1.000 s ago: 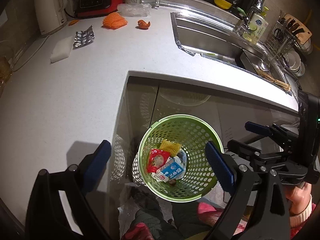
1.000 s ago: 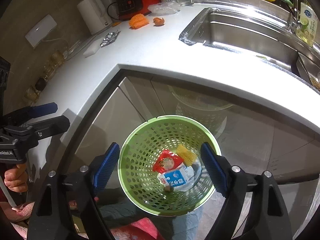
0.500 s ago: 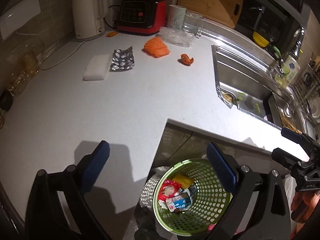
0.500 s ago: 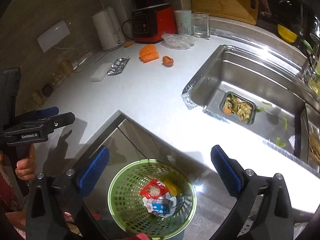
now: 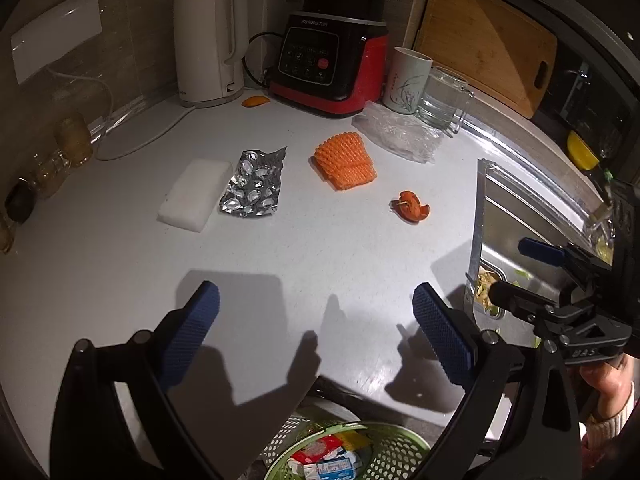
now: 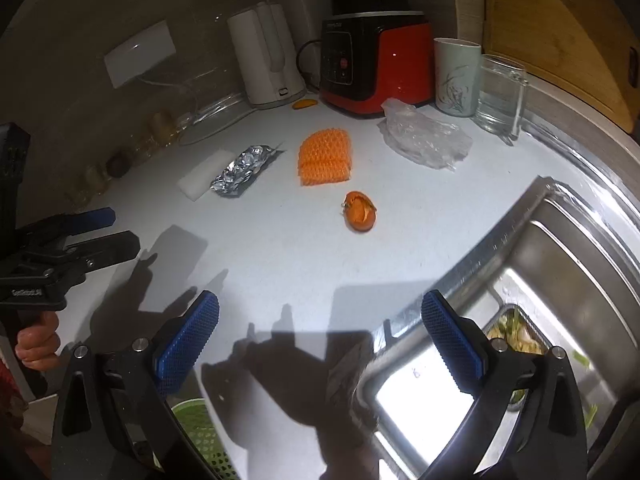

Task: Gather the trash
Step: 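Grasp the orange mesh net with the left tool while the right tool grasps the orange peel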

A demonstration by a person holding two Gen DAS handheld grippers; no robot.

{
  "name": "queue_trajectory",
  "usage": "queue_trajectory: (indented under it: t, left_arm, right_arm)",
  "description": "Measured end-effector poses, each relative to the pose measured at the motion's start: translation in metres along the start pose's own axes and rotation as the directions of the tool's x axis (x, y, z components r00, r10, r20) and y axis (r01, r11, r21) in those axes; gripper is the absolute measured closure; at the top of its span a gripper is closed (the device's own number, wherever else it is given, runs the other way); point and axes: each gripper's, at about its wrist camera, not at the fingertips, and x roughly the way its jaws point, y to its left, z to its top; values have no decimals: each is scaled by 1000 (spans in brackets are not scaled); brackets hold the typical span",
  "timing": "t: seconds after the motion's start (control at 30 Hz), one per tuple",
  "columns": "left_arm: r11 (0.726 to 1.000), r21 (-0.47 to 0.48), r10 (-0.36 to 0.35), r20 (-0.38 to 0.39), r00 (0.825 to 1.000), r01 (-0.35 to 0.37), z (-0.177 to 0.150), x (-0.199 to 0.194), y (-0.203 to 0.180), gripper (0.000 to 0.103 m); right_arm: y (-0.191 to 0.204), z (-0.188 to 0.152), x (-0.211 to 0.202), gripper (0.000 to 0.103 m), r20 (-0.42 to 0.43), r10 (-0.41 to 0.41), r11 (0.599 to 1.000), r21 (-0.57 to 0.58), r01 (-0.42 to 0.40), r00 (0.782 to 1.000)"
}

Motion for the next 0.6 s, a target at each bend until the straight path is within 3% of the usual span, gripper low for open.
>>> queue_trajectory:
  t: [0.1, 0.3, 0.6]
  left_arm:
    - [999, -22, 26, -4, 1000, -26, 10, 17, -5, 10]
    - [997, -54, 54, -16, 998, -55, 25, 45, -11, 10]
    - [994, -89, 59, -19, 998, -60, 40, 63, -14, 10]
  right_arm:
    - [-14, 21, 34, 5, -19, 17, 999, -36, -18, 1000]
    - [-34, 46, 87, 21, -83, 30, 999, -42, -33, 996]
    - [-35, 55, 112, 36, -125, 38, 997, -69, -46, 991]
